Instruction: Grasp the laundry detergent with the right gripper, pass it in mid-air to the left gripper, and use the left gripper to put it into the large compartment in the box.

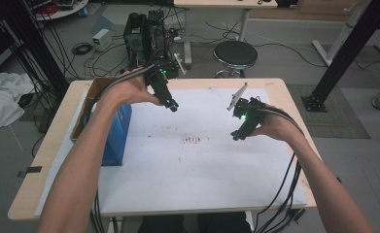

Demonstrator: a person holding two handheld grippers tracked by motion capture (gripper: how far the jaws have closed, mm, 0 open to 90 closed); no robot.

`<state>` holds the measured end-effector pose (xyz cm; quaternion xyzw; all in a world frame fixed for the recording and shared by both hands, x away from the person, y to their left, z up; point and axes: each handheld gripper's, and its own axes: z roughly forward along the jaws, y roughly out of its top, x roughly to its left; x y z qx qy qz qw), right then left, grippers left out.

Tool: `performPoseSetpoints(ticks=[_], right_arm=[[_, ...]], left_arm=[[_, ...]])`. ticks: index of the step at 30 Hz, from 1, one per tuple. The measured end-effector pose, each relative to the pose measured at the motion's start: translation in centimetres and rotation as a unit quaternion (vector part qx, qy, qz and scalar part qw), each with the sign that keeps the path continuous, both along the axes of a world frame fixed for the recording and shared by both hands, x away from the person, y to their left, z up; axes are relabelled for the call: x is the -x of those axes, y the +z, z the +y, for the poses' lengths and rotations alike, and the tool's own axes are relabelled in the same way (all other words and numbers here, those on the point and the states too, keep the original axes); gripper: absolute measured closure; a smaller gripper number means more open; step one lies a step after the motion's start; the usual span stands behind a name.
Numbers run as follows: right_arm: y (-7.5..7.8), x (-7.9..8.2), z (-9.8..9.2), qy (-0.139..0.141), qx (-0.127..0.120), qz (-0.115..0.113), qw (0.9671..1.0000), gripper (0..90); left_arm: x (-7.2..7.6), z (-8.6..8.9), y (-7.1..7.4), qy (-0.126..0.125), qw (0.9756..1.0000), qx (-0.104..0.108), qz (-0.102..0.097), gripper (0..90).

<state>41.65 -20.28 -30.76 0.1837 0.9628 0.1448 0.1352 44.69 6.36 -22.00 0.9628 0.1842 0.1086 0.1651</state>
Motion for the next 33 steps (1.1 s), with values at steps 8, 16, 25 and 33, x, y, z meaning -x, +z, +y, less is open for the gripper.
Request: performPoseSetpoints(ticks=[8, 16, 25, 33], right_arm=[[0.2, 0.0, -0.1, 0.001, 0.000, -0.003, 1.0000, 12.6], [0.6, 0.0, -0.2, -0.003, 0.001, -0.004, 1.0000, 12.6], [0.6, -0.1, 0.1, 0.001, 0.003, -0.005, 1.0000, 12.6], [0.7, 0.0, 0.2, 0.005, 0.004, -0.006, 1.0000, 12.6]], left_arm=[[-1.6, -1.6, -3.4, 0.011, 0.9998, -0.005, 0.013, 6.1], [-2.2, -2.3, -5.6, 0.008, 0.9994, -0.019, 0.028, 6.1], [-2.1, -2.2, -5.7, 0.008, 0.9994, -0.014, 0.029, 6.1], [-2.0, -2.2, -5.9, 0.009, 0.9992, -0.019, 0.033, 6.1]])
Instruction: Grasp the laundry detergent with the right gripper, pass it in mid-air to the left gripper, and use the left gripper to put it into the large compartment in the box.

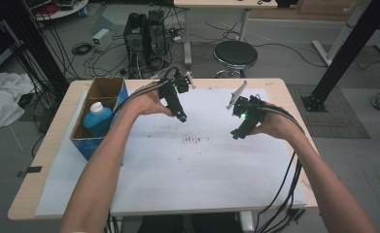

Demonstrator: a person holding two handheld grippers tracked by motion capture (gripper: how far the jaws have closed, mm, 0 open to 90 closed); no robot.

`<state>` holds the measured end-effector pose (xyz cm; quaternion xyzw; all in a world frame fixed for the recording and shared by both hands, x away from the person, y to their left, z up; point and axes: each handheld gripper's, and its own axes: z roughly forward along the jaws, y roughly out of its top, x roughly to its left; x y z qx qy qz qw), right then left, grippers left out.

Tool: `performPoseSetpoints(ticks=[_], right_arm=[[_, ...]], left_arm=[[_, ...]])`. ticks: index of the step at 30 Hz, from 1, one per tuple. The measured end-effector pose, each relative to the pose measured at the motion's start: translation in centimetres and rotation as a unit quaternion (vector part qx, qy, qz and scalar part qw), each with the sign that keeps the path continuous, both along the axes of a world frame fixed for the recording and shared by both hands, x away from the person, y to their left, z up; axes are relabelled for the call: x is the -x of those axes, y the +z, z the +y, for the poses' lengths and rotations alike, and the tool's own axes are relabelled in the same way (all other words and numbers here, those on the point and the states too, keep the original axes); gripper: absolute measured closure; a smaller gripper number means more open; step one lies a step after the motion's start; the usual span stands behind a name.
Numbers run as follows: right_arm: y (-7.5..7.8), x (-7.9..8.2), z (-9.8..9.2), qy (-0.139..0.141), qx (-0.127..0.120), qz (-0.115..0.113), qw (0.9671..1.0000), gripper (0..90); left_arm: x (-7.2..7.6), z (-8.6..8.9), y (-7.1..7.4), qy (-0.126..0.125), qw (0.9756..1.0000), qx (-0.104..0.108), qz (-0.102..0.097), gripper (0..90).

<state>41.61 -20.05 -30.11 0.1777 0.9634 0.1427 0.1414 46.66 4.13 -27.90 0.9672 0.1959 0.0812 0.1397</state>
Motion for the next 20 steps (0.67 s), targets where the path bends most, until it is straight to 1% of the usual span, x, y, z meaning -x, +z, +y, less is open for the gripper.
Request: performPoseSetpoints(ticks=[2, 3, 4, 6, 7, 8, 9, 12, 14, 15, 16, 17, 18, 19, 20], right_arm=[[0.02, 0.05, -0.08, -0.002, 0.000, 0.000, 1.0000, 12.6], [0.03, 0.05, -0.12, -0.002, 0.000, -0.001, 1.0000, 12.6], [0.04, 0.06, -0.18, -0.002, -0.001, 0.000, 1.0000, 12.6], [0.06, 0.08, -0.24, -0.004, 0.000, -0.001, 1.0000, 12.5], [0.06, 0.09, -0.25, -0.004, 0.000, -0.001, 1.0000, 12.6], [0.05, 0.10, -0.26, -0.004, -0.001, -0.002, 1.0000, 12.6], [0.06, 0.11, -0.26, -0.004, 0.000, -0.002, 1.0000, 12.6], [0.08, 0.17, -0.24, -0.007, 0.002, -0.001, 1.0000, 12.6], [0.07, 0.14, -0.24, -0.006, 0.001, -0.002, 1.0000, 12.6], [0.06, 0.16, -0.22, -0.007, 0.001, -0.002, 1.0000, 12.6], [0.03, 0.13, -0.23, -0.005, 0.001, -0.003, 1.0000, 12.6], [0.04, 0.17, -0.23, -0.006, 0.002, -0.002, 1.0000, 12.6], [0.02, 0.18, -0.24, -0.007, 0.002, -0.002, 1.0000, 12.6], [-0.02, 0.18, -0.25, -0.006, 0.002, -0.002, 1.0000, 12.6], [-0.04, 0.18, -0.25, -0.007, 0.001, -0.003, 1.0000, 12.6]], left_arm=[[0.02, 0.00, -0.09, -0.001, 1.0000, 0.001, -0.001, 6.1], [0.01, 0.01, 0.02, -0.003, 1.0000, -0.007, 0.002, 6.1], [-0.15, 0.12, 0.14, -0.017, 0.9997, -0.018, 0.003, 6.1], [-0.15, 0.18, 0.20, -0.018, 0.9996, -0.023, 0.003, 6.1], [-0.11, 0.20, 0.21, -0.016, 0.9996, -0.022, 0.002, 6.1], [0.00, 0.20, 0.11, -0.008, 0.9999, -0.012, 0.001, 6.1], [-0.02, 0.26, 0.19, -0.013, 0.9997, -0.018, 0.003, 6.1], [0.06, 0.34, 0.33, -0.015, 0.9995, -0.026, 0.005, 6.1], [0.12, 0.40, 0.33, -0.013, 0.9996, -0.024, 0.007, 6.1], [0.14, 0.47, 0.22, -0.014, 0.9997, -0.017, 0.006, 6.1], [0.15, 0.49, 0.26, -0.014, 0.9997, -0.021, 0.007, 6.1], [0.20, 0.53, 0.17, -0.011, 0.9997, -0.019, 0.009, 6.1], [0.20, 0.57, 0.12, -0.013, 0.9996, -0.023, 0.010, 6.1], [0.26, 0.59, -0.02, -0.010, 0.9997, -0.019, 0.011, 6.1], [0.27, 0.62, -0.06, -0.009, 0.9996, -0.022, 0.011, 6.1]])
